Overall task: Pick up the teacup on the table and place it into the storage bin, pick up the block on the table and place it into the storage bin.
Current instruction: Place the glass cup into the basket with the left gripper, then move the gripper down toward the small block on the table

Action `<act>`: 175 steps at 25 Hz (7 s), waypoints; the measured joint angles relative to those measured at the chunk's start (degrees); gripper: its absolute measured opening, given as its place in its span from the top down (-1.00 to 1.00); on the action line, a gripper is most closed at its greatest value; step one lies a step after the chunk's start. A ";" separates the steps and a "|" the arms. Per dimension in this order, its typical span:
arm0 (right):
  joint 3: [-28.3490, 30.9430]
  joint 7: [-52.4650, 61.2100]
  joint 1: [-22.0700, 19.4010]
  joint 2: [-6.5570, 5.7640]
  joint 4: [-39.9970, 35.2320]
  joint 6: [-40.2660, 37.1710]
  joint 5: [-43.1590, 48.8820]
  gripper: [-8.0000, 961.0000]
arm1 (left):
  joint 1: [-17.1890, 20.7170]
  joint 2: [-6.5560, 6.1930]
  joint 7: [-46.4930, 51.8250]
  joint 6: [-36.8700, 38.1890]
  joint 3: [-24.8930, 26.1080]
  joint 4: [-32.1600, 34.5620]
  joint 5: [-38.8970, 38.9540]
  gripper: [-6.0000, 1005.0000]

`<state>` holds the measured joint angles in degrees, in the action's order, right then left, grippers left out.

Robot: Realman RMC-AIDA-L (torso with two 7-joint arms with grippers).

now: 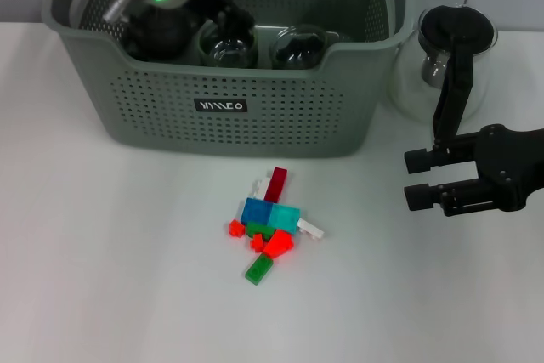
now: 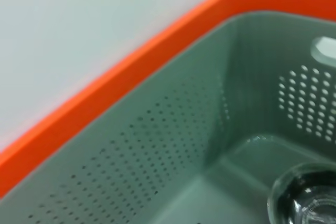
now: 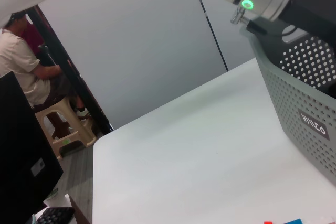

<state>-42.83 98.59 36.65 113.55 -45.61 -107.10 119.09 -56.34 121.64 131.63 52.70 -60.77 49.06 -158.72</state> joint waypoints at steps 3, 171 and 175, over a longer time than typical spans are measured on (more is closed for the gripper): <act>0.28 -0.03 0.00 -0.17 -0.12 -0.22 -0.03 -0.44 | 2.12 0.13 1.27 1.84 0.02 4.86 0.40 0.17; -58.98 34.46 22.67 7.90 8.31 42.77 12.52 0.23 | 34.72 1.75 -57.89 50.13 18.67 4.19 43.08 -0.75; -59.05 34.48 22.67 7.91 8.34 42.84 12.48 0.29 | 34.72 1.75 -57.89 50.14 18.67 4.19 43.06 -0.75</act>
<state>-101.88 133.07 59.32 121.46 -37.27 -64.26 131.57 -21.62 123.40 73.74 102.83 -42.10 53.26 -115.66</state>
